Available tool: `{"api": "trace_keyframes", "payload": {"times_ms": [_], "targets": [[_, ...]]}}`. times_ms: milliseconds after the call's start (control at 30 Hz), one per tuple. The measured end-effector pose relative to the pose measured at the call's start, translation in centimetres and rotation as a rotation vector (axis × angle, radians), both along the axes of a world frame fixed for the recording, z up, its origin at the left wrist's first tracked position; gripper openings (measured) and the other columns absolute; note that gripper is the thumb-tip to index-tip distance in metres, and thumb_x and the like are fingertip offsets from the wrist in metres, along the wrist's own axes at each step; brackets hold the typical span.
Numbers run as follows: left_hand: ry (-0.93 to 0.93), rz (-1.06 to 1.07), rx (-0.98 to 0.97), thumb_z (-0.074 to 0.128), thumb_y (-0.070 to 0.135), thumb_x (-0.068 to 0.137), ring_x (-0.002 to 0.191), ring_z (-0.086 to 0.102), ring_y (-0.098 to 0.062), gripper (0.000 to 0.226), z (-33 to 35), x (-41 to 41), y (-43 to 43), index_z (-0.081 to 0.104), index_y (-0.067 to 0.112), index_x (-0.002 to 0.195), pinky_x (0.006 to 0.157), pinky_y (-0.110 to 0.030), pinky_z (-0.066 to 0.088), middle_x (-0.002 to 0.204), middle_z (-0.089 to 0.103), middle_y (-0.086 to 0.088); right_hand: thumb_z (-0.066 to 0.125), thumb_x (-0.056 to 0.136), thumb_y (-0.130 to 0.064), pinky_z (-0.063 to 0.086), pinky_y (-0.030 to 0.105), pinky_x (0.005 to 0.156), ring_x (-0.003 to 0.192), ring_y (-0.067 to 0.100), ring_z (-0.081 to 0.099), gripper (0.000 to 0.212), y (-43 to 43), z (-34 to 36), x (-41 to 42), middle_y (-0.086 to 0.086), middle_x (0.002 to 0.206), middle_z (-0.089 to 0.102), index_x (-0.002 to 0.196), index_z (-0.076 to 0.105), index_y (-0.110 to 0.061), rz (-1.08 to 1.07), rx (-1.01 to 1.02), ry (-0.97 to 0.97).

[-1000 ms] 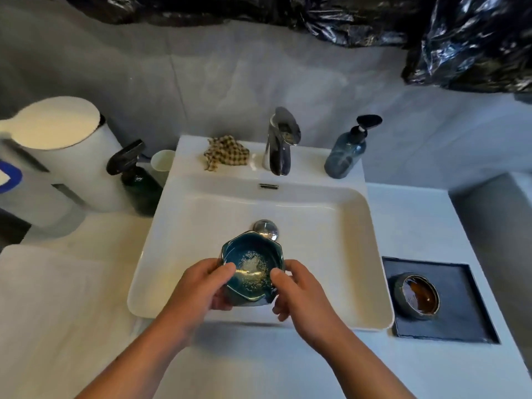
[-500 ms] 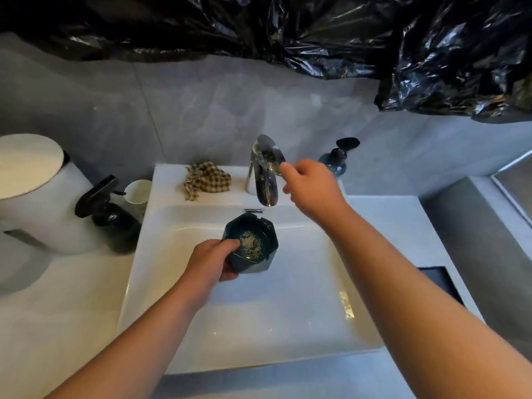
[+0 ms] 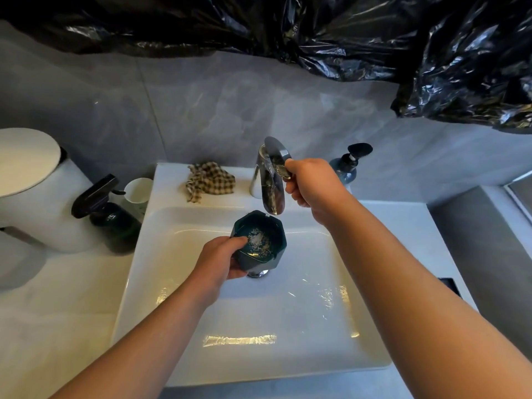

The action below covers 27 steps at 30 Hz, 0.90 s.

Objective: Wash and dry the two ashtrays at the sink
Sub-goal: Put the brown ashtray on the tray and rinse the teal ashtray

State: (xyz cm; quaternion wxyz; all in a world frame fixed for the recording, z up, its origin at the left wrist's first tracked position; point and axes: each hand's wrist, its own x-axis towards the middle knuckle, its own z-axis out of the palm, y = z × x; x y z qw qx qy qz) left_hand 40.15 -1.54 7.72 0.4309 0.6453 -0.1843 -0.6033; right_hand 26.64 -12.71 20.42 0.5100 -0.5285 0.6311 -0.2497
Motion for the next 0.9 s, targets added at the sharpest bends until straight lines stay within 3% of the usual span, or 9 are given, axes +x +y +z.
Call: {"api": "trace_keyframes", "payload": {"times_ms": [167, 300, 400, 500, 633, 767, 900], "targets": [[0.020, -0.006, -0.019, 0.057, 0.019, 0.096, 0.070, 0.067, -0.021, 0.013, 0.0, -0.3, -0.2, 0.066, 0.011, 0.096, 0.061, -0.031, 0.055, 0.082, 0.071, -0.008, 0.050, 0.100, -0.021, 0.030, 0.021, 0.043, 0.042, 0.009, 0.038, 0.028, -0.6, 0.7, 0.6, -0.001, 0.051, 0.049, 0.076, 0.057, -0.008, -0.073, 0.065, -0.154], [0.029, -0.030, -0.013, 0.056, 0.020, 0.097, 0.076, 0.069, -0.024, 0.017, -0.3, -0.4, -0.4, 0.066, 0.009, 0.104, 0.062, -0.030, 0.057, 0.092, 0.070, -0.012, 0.049, 0.098, -0.020, 0.032, 0.024, 0.046, 0.045, 0.012, 0.038, 0.027, -0.4, 0.5, 0.3, 0.001, 0.052, 0.049, 0.076, 0.057, -0.007, -0.106, 0.058, -0.208], [0.054, -0.042, -0.014, 0.054, 0.018, 0.096, 0.080, 0.071, -0.029, 0.018, -0.6, -0.3, -0.4, 0.066, 0.007, 0.105, 0.064, -0.032, 0.058, 0.101, 0.070, -0.018, 0.049, 0.094, -0.019, 0.038, 0.030, 0.056, 0.054, 0.016, 0.044, 0.026, 0.7, -2.5, -1.4, 0.004, 0.060, 0.053, 0.073, 0.059, -0.007, -0.171, 0.040, -0.080], [0.121, -0.044, -0.029, 0.051, 0.012, 0.097, 0.081, 0.070, -0.033, 0.018, -0.7, -0.4, -0.5, 0.065, 0.003, 0.103, 0.065, -0.035, 0.060, 0.104, 0.068, -0.023, 0.052, 0.092, -0.030, 0.045, 0.039, 0.069, 0.072, 0.021, 0.054, 0.029, 3.4, -6.5, -3.3, 0.010, 0.081, 0.063, 0.088, 0.063, -0.003, -0.064, -0.024, 0.098], [0.176, -0.061, -0.026, 0.044, 0.009, 0.098, 0.084, 0.067, -0.035, 0.027, -0.6, -0.9, -0.5, 0.061, -0.006, 0.112, 0.064, -0.036, 0.060, 0.105, 0.062, -0.025, 0.043, 0.104, -0.036, 0.056, 0.040, 0.080, 0.093, 0.024, 0.064, 0.028, 6.1, -9.0, -4.1, 0.008, 0.107, 0.068, 0.112, 0.064, -0.018, 0.148, 0.111, 0.009], [0.200, -0.053, -0.015, 0.044, 0.009, 0.096, 0.082, 0.068, -0.034, 0.028, -0.9, -1.1, -0.4, 0.061, -0.007, 0.112, 0.065, -0.038, 0.059, 0.100, 0.064, -0.024, 0.047, 0.100, -0.033, 0.059, 0.053, 0.088, 0.100, 0.033, 0.071, 0.027, 6.3, -9.8, -3.9, 0.013, 0.110, 0.071, 0.115, 0.064, -0.017, 0.104, 0.120, -0.073], [0.192, -0.085, -0.042, 0.047, 0.007, 0.096, 0.075, 0.073, -0.027, 0.022, -0.8, -0.8, -0.5, 0.065, -0.001, 0.106, 0.064, -0.035, 0.060, 0.095, 0.071, -0.021, 0.046, 0.094, -0.033, 0.059, 0.054, 0.088, 0.101, 0.033, 0.071, 0.035, 6.2, -10.2, -3.9, 0.014, 0.112, 0.072, 0.115, 0.067, -0.015, 0.101, 0.135, -0.128]]}}
